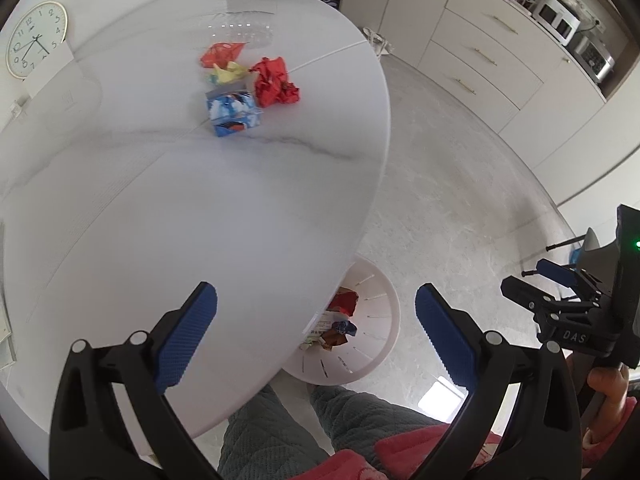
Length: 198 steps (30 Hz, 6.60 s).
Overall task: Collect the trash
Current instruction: 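Move back to the table and grasp the blue bird-printed box with the left tool, then grasp the red crumpled paper with the right tool while the left tool holds the box, then drop the red paper and the bird-printed box into the wastebasket with both tools, then move back to the table and grasp the yellow crumpled paper with the left tool, then lift the yellow paper with the left tool while the right tool grasps the clear bottle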
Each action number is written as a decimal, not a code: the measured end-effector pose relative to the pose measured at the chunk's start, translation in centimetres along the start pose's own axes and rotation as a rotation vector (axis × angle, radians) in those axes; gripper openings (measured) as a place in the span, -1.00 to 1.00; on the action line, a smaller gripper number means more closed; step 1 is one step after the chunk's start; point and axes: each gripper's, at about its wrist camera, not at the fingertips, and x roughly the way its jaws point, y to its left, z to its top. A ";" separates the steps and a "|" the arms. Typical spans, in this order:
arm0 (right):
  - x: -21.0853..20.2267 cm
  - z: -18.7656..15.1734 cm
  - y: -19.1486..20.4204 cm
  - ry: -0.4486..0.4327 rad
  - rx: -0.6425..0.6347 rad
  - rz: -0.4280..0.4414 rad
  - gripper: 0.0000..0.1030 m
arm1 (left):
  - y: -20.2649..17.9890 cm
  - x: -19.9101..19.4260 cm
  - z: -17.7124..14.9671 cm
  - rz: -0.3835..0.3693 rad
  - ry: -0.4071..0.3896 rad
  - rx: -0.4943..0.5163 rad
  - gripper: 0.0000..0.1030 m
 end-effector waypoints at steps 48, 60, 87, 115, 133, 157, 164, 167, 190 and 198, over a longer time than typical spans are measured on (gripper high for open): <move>11.1 21.7 18.6 -0.009 -0.255 -0.019 0.86 | 13.0 6.1 10.9 -0.001 0.023 -0.154 0.03; 14.2 21.3 20.6 0.069 -0.233 -0.028 -0.40 | 15.0 2.3 8.4 0.022 -0.041 -0.130 0.02; 5.2 0.4 6.9 0.134 -0.092 0.036 -0.40 | 4.8 -0.2 3.3 -0.058 -0.045 0.034 0.02; 3.1 -3.7 -6.4 0.098 0.177 -0.066 0.76 | -13.6 5.3 -7.2 -0.016 0.061 0.616 0.03; 4.1 -4.8 -6.4 0.140 0.157 -0.049 0.76 | -13.2 9.8 -7.5 0.117 0.138 0.529 0.74; 2.5 1.6 -4.8 0.026 0.208 -0.006 0.88 | 1.5 0.8 9.0 0.249 -0.139 0.008 0.85; 2.1 6.1 0.3 -0.009 0.151 -0.028 0.88 | 6.0 7.0 16.3 0.201 -0.075 -0.104 0.85; 2.3 8.0 2.6 -0.018 0.138 -0.015 0.88 | 7.1 9.6 18.6 0.226 -0.065 -0.108 0.85; 5.5 12.6 10.9 0.009 0.017 0.015 0.94 | 12.6 14.5 22.1 0.111 -0.048 -0.155 -0.16; 7.7 17.0 14.0 -0.003 -0.122 0.020 0.94 | 15.8 10.6 19.8 0.053 -0.063 -0.187 -0.17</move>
